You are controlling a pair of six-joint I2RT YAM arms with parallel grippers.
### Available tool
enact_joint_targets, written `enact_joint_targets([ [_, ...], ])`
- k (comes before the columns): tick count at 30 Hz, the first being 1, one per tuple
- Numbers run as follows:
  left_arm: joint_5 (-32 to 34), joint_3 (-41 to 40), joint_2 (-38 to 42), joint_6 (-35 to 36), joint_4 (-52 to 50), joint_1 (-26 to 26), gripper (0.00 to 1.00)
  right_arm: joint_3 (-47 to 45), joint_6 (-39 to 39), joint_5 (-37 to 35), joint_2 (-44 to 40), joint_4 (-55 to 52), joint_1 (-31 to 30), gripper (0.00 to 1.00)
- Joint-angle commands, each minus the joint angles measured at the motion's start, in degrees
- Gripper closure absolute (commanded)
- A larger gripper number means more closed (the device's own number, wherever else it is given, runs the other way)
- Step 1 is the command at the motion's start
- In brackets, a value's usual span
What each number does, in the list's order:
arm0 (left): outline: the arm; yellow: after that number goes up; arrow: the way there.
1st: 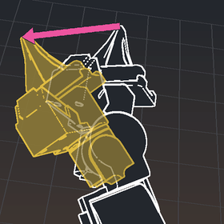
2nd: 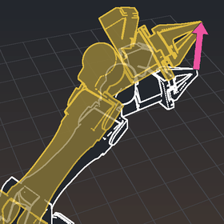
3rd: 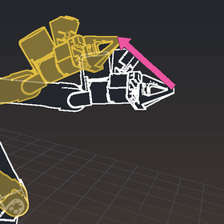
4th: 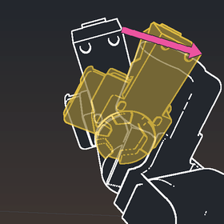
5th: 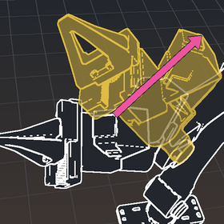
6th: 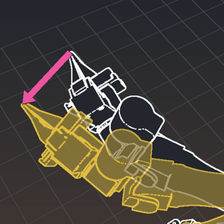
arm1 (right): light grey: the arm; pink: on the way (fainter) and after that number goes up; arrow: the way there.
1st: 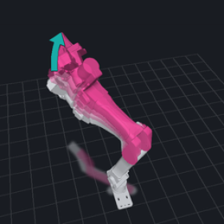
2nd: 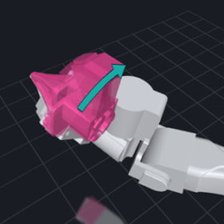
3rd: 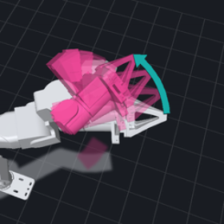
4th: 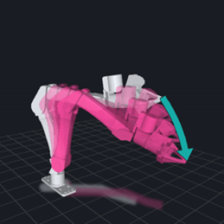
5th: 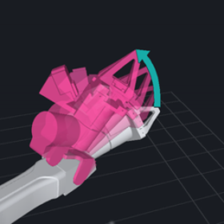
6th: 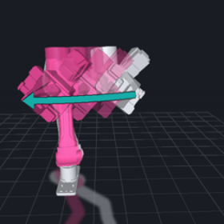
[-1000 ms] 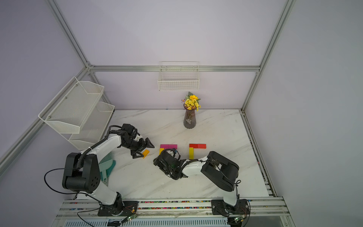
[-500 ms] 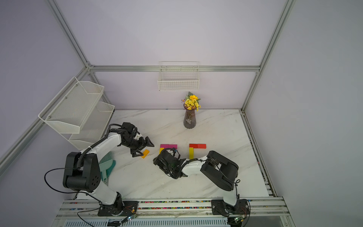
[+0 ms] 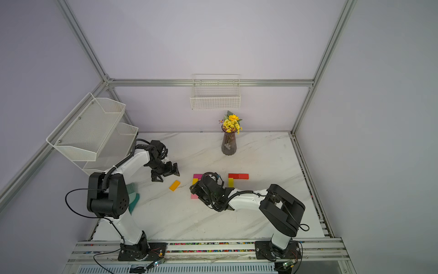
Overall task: Assemble the letter c with building blocks
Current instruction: Assemble the building block at the center of the board, then pick up the building block from the center of the board.
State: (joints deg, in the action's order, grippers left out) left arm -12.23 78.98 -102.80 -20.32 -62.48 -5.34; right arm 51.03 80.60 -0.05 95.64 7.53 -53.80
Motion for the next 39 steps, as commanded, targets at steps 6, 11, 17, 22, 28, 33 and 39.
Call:
enact_joint_targets([
  [6, 7.56, 3.15, -3.16, 6.1, -3.3, -4.79, 0.0, 0.34, -7.18, 4.54, -8.59, -12.37, 7.26, 0.24],
  [11, 15.35, 4.34, -7.42, 6.69, -3.9, -10.46, 0.01, -0.99, -9.5, 7.28, -12.63, -16.32, 10.63, 0.23],
  [17, 17.58, 4.13, -11.35, 4.78, -3.86, -12.15, 0.06, -3.97, -11.33, 9.6, -19.12, -19.74, 14.34, 0.22],
  [22, 17.39, 3.77, -12.44, 3.58, -3.58, -12.15, 0.15, -4.72, -13.69, 10.49, -22.89, -23.47, 16.89, 0.22],
  [28, 14.29, -0.06, -10.53, 0.42, -0.45, -12.21, 0.33, -4.03, -15.78, 10.85, -25.16, -26.84, 18.38, 0.17],
  [33, 13.22, -2.14, -10.42, -1.75, 1.84, -12.19, 0.5, 0.88, -19.31, 8.27, -24.31, -33.78, 18.5, 0.03],
  [39, 12.76, -2.69, -9.37, -2.54, 2.73, -12.15, 0.78, 5.44, -22.57, 5.63, -21.96, -42.96, 18.56, 0.03],
])
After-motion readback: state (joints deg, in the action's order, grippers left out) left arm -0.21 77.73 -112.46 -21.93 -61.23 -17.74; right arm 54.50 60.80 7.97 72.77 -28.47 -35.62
